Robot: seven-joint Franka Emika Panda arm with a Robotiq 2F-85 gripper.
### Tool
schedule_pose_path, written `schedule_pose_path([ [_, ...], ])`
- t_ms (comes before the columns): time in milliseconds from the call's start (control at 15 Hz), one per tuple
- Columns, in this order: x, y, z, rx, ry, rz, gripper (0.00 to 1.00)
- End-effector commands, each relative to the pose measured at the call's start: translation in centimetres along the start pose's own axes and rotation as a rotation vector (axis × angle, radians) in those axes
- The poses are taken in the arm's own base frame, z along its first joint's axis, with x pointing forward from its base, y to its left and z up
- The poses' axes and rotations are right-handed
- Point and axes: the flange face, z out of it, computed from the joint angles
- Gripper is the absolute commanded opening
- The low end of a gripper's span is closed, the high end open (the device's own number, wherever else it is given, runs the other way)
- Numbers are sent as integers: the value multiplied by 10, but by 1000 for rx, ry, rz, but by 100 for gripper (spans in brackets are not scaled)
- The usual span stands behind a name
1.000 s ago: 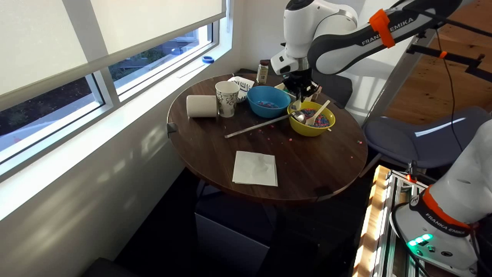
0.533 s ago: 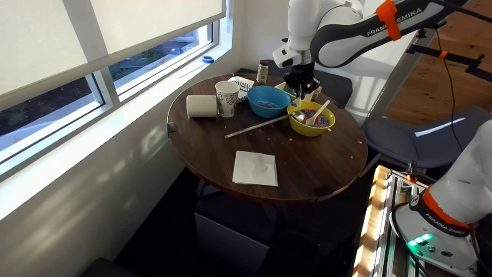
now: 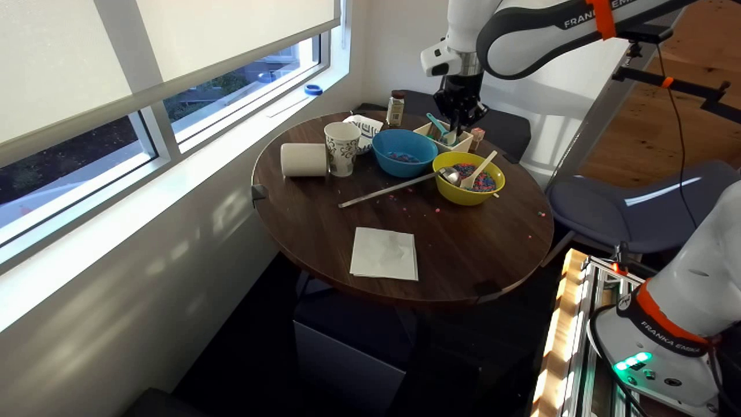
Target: Use the white spoon to place some cereal from the yellow bowl into the blue bowl.
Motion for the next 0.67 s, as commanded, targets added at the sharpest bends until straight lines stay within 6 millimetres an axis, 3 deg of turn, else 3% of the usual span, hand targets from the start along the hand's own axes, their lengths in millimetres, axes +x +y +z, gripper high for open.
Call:
schedule_pose_path([
  [0, -11, 13, 3, -33, 31, 143, 4],
  [267, -6, 34, 16, -72, 34, 271, 4],
  [600, 17, 57, 38, -61, -45, 358, 4],
])
